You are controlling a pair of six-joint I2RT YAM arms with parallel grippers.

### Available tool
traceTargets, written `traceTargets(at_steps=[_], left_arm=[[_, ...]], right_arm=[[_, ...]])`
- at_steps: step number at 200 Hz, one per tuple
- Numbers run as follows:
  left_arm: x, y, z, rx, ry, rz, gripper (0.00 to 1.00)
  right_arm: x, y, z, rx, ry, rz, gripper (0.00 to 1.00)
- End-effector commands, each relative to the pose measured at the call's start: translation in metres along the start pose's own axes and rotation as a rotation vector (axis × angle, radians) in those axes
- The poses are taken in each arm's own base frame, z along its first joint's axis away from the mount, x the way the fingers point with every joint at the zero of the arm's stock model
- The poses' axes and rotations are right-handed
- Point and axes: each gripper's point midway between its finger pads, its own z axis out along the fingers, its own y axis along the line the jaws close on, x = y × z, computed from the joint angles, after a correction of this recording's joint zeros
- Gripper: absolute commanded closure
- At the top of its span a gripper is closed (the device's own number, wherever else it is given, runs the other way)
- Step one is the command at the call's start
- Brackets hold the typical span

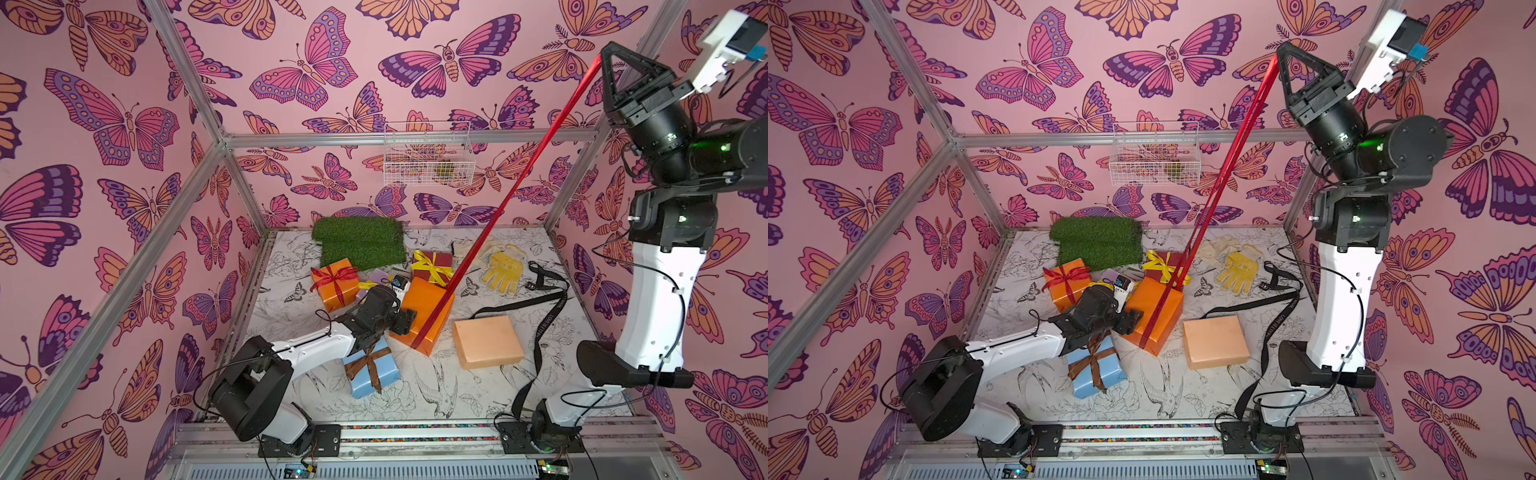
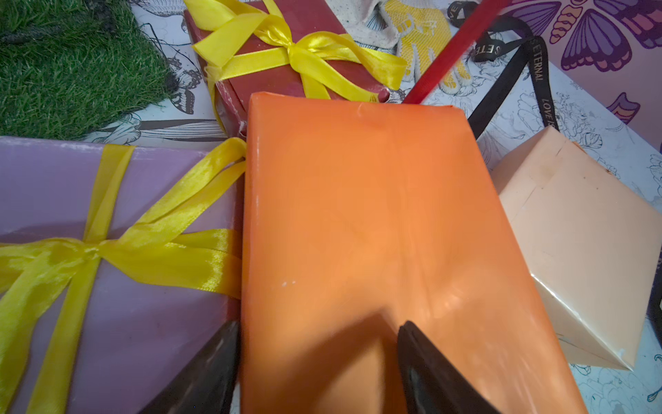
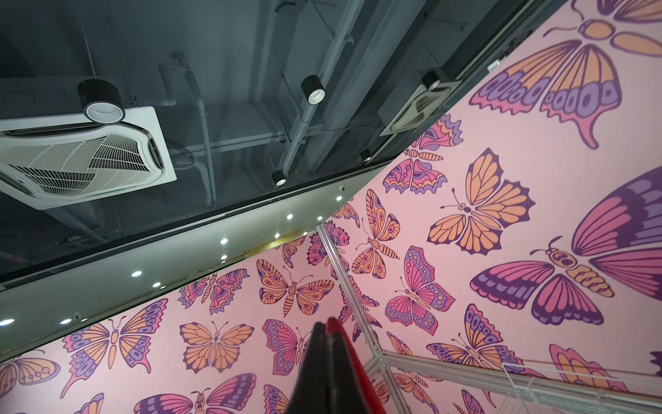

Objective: Untie the ribbon bows on the gift boxes
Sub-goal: Pull the ribbon from the gift box.

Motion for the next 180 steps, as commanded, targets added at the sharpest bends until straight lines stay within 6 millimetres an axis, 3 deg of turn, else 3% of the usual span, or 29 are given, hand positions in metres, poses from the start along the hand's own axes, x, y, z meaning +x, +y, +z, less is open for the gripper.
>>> traceTargets(at_steps=[1, 10, 14, 28, 95, 123, 153, 180], left_arm=[[0.058, 0.018, 0.009, -0.07, 0.191, 0.018, 0.29], [0.06, 0.019, 0.01, -0.073, 0.196, 0.018, 0.29], [0.06, 0.019, 0.01, -0.074, 0.197, 0.018, 0.29], [0.062, 0.02, 0.011, -0.076, 0.204, 0.017, 0.29], [0.068, 0.025, 0.01, -0.103, 0.212, 0.013, 0.29], [0.069, 0.027, 0.01, -0.115, 0.213, 0.017, 0.29], [0.073, 0.03, 0.013, -0.131, 0.225, 0.015, 0.29], [0.075, 0.033, 0.016, -0.147, 0.232, 0.004, 0.28]], right_arm=[[-0.037, 0.079, -0.026, -0.071, -0.144, -0.228, 1.0], [-0.038, 0.075, -0.027, -0.037, -0.153, -0.263, 1.0], [-0.043, 0.093, -0.035, -0.044, -0.17, -0.297, 1.0], [-0.046, 0.096, -0.04, -0.003, -0.188, -0.355, 1.0], [-0.066, 0.062, -0.06, 0.305, -0.255, -0.663, 1.0], [-0.075, 0.058, -0.068, 0.397, -0.275, -0.793, 1.0], [-0.086, 0.07, -0.077, 0.439, -0.314, -0.915, 1.0], [-0.093, 0.096, -0.085, 0.422, -0.352, -1.007, 1.0]])
